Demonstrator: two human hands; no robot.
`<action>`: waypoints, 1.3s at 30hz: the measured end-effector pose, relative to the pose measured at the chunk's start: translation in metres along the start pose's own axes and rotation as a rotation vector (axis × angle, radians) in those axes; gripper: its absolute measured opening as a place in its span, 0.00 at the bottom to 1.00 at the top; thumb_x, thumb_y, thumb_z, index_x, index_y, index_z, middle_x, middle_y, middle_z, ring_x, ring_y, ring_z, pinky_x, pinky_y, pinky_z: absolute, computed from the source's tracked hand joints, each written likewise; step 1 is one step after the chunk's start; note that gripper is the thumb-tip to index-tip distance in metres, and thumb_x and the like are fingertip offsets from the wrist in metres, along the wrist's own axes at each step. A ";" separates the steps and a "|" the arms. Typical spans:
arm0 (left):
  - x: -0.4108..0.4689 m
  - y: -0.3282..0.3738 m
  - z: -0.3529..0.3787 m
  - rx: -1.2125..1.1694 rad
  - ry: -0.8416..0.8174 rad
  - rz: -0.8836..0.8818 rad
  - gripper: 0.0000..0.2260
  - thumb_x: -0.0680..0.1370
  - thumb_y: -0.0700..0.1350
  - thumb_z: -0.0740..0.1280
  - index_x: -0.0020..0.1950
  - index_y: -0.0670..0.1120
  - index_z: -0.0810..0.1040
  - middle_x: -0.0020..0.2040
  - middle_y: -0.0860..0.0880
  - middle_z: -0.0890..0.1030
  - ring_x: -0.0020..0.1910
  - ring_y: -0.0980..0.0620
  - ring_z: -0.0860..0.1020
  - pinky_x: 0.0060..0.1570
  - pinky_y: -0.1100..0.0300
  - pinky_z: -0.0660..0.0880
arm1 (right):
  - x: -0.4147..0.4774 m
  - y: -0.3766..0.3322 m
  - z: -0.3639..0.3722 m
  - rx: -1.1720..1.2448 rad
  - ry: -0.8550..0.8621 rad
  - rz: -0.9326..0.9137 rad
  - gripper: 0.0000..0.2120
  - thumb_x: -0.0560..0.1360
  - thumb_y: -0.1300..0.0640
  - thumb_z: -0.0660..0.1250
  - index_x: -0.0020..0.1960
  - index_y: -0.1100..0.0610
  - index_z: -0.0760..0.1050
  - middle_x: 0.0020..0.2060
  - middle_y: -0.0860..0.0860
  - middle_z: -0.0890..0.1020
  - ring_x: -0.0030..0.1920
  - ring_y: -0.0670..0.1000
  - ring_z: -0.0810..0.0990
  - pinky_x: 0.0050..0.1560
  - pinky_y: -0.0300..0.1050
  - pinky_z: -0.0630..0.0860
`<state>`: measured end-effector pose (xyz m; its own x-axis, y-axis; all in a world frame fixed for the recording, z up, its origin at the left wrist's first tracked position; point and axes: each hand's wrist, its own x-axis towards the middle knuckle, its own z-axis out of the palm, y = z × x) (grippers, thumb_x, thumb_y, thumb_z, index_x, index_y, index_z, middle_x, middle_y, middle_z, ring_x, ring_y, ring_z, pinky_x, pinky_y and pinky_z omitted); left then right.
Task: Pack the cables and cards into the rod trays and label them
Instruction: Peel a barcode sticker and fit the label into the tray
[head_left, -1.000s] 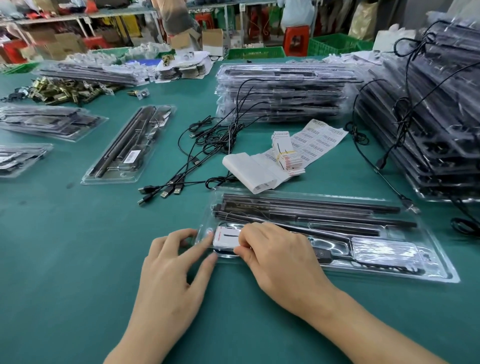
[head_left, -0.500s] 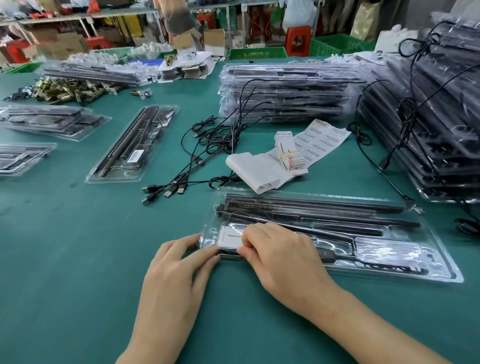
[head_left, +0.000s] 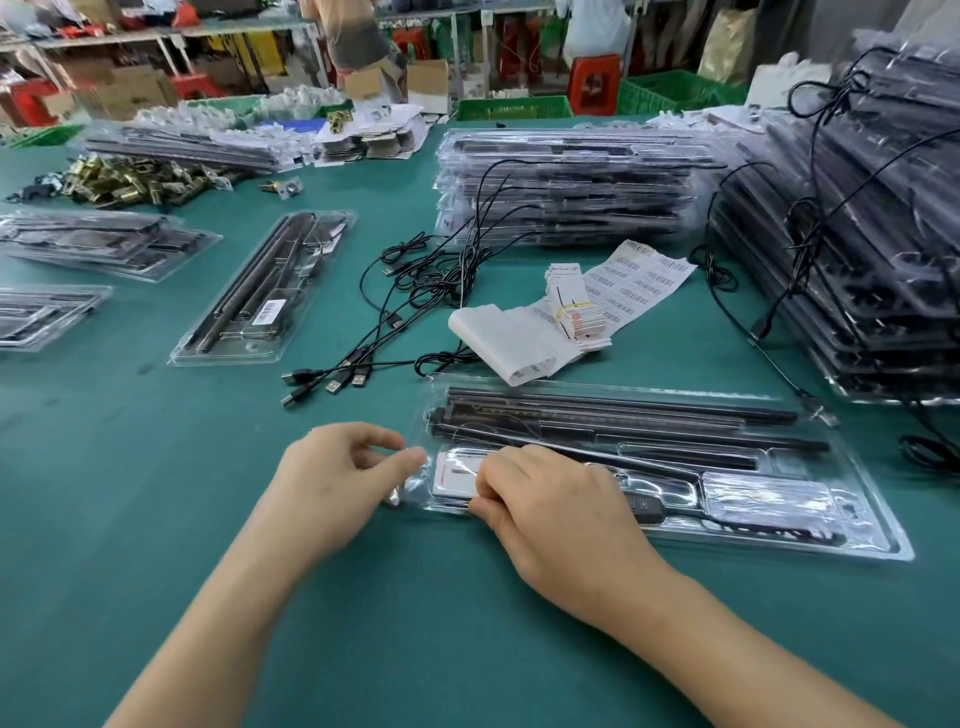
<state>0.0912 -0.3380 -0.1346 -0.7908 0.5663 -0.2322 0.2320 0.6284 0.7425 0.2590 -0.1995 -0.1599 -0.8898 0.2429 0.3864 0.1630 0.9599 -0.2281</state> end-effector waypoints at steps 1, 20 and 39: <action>0.006 0.004 -0.003 0.010 -0.048 -0.020 0.11 0.73 0.56 0.76 0.50 0.52 0.82 0.36 0.53 0.86 0.40 0.56 0.85 0.40 0.59 0.74 | 0.000 0.000 0.000 0.002 -0.009 -0.002 0.09 0.80 0.47 0.60 0.44 0.50 0.70 0.37 0.43 0.75 0.38 0.48 0.74 0.28 0.43 0.67; 0.010 0.020 -0.014 -0.198 -0.335 -0.038 0.09 0.78 0.45 0.74 0.51 0.40 0.81 0.43 0.44 0.86 0.43 0.52 0.83 0.42 0.59 0.82 | -0.002 0.003 -0.001 0.055 0.084 -0.027 0.17 0.73 0.51 0.77 0.60 0.47 0.79 0.60 0.47 0.80 0.48 0.50 0.83 0.28 0.47 0.78; -0.002 0.006 -0.008 -0.415 -0.351 -0.096 0.11 0.75 0.42 0.76 0.47 0.41 0.74 0.35 0.45 0.78 0.34 0.51 0.76 0.39 0.57 0.82 | -0.004 0.000 0.002 -0.024 0.135 -0.111 0.16 0.72 0.51 0.78 0.58 0.51 0.82 0.55 0.49 0.83 0.47 0.53 0.79 0.39 0.47 0.79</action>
<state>0.0899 -0.3395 -0.1246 -0.5445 0.7054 -0.4537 -0.1304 0.4631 0.8766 0.2616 -0.2010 -0.1637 -0.8375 0.1504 0.5253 0.0787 0.9845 -0.1564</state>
